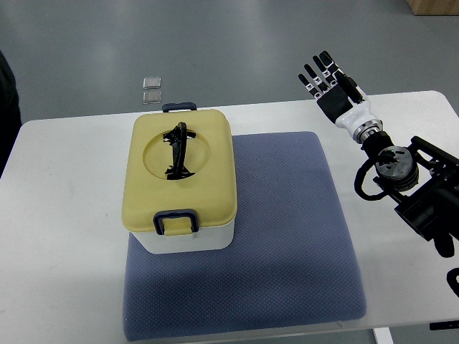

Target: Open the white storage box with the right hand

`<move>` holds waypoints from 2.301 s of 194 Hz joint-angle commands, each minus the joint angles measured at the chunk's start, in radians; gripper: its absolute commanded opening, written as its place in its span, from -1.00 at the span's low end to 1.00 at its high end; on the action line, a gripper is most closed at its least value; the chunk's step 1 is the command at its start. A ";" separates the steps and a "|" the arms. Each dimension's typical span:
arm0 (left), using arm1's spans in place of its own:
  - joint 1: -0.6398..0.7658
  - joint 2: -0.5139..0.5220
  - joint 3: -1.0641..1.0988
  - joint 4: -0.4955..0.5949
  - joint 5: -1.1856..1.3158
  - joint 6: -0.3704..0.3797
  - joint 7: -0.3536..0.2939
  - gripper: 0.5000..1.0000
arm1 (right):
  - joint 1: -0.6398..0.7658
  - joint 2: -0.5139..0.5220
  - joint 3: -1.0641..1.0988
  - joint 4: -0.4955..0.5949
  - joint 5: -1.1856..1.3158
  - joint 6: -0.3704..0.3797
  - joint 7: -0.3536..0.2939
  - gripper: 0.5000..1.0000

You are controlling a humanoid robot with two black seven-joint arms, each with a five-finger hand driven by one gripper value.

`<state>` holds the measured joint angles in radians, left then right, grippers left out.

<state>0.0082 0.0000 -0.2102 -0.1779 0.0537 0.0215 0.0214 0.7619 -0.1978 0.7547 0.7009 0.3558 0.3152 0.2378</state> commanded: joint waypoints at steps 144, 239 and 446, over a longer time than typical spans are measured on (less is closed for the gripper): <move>0.001 0.000 0.006 -0.015 0.001 -0.002 0.002 1.00 | 0.519 -0.118 -0.433 0.012 -0.839 0.081 -0.051 0.73; 0.003 0.000 0.006 -0.017 0.001 -0.005 0.000 1.00 | 1.103 -0.101 -1.089 0.368 -1.539 -0.084 0.181 0.72; 0.004 0.000 -0.005 -0.003 0.000 -0.003 0.000 1.00 | 0.968 0.041 -1.200 0.330 -1.640 -0.374 0.264 -0.97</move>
<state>0.0123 0.0000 -0.2150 -0.1810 0.0536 0.0188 0.0215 1.7362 -0.1583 -0.4435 1.0313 -1.2840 -0.0487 0.4986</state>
